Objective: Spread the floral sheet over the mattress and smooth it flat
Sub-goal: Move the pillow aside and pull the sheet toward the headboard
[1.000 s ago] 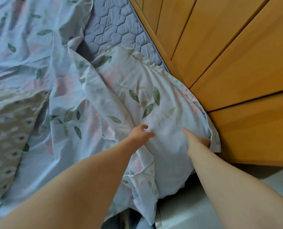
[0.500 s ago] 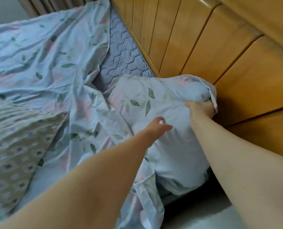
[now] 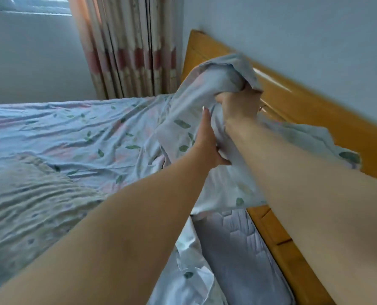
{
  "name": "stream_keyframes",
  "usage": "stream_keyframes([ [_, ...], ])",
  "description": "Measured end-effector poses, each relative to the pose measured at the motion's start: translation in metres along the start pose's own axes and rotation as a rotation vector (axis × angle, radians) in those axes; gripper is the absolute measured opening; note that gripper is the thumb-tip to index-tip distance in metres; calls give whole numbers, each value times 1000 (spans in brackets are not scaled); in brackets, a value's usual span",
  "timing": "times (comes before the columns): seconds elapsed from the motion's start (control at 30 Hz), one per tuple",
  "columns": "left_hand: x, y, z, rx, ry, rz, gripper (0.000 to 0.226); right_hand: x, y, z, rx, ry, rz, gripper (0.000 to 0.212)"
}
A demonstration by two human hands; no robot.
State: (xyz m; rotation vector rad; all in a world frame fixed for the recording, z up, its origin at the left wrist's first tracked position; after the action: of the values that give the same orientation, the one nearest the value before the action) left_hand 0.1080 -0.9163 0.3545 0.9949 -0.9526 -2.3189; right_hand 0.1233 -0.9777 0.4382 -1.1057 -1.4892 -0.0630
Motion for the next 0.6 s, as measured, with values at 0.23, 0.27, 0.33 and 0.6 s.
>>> stream_keyframes([
  [0.23, -112, -17, 81, 164, 318, 196, 84, 109, 42, 84, 320, -50, -739, 35],
  [0.27, -131, -25, 94, 171, 396, 207, 78, 124, 54, 101, 368, 17, -942, 42],
  [0.33, -164, -41, 121, 170, 553, 221, 64, 152, 66, 121, 438, -39, -919, 46],
  [0.6, -271, -195, 183, -232, 814, 83, 18, 186, 165, 199, 464, -549, -178, 52],
])
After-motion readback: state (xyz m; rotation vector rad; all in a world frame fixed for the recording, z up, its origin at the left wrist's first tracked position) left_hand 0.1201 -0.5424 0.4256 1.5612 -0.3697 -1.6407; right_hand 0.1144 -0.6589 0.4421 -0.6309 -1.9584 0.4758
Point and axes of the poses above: each hand's wrist, its own z-axis away from the middle knuckle, its own y-axis out of the palm, x = y × z, the point moved 4 cm from there along -z, towards the middle knuckle, and after that the axes turned 13 degrees about z, right-handed, at the moved point
